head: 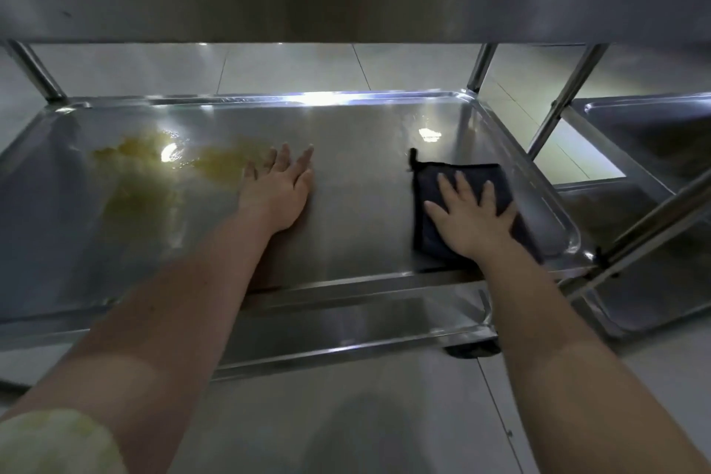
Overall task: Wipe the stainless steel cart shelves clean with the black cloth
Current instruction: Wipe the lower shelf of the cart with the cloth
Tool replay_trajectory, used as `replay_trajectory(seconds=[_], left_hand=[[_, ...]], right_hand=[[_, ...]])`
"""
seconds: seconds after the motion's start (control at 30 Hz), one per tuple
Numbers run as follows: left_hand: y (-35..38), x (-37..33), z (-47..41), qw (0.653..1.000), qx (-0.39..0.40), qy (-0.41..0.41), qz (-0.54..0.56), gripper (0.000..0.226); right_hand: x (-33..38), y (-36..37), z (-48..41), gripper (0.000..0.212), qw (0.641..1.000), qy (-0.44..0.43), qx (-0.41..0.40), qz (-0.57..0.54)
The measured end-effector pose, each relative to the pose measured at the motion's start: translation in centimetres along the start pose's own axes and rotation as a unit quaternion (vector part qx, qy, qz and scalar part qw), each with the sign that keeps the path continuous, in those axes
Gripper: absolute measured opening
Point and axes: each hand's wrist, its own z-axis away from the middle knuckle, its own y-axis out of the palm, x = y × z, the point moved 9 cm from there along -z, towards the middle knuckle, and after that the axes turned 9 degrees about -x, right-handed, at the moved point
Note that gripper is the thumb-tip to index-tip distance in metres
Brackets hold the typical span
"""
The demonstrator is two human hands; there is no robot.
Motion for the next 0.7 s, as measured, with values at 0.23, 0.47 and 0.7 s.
replay_trajectory(seconds=[0.23, 0.47, 0.7], left_hand=[[-4.8, 2.2, 0.8, 0.984, -0.049, -0.065, 0.161, 0.05], [-4.8, -2.5, 4.9, 0.996, -0.014, -0.001, 0.089, 0.049], [0.7, -6.1, 7.2, 0.999, 0.025, -0.024, -0.012, 0.059]], right_hand=[[18.9, 2.9, 5.7, 0.062, 0.99, -0.133, 0.018, -0.04], [13.3, -1.8, 1.8, 0.052, 0.981, -0.034, -0.113, -0.155], [12.0, 0.8, -1.0, 0.047, 0.978, -0.12, -0.082, -0.15]])
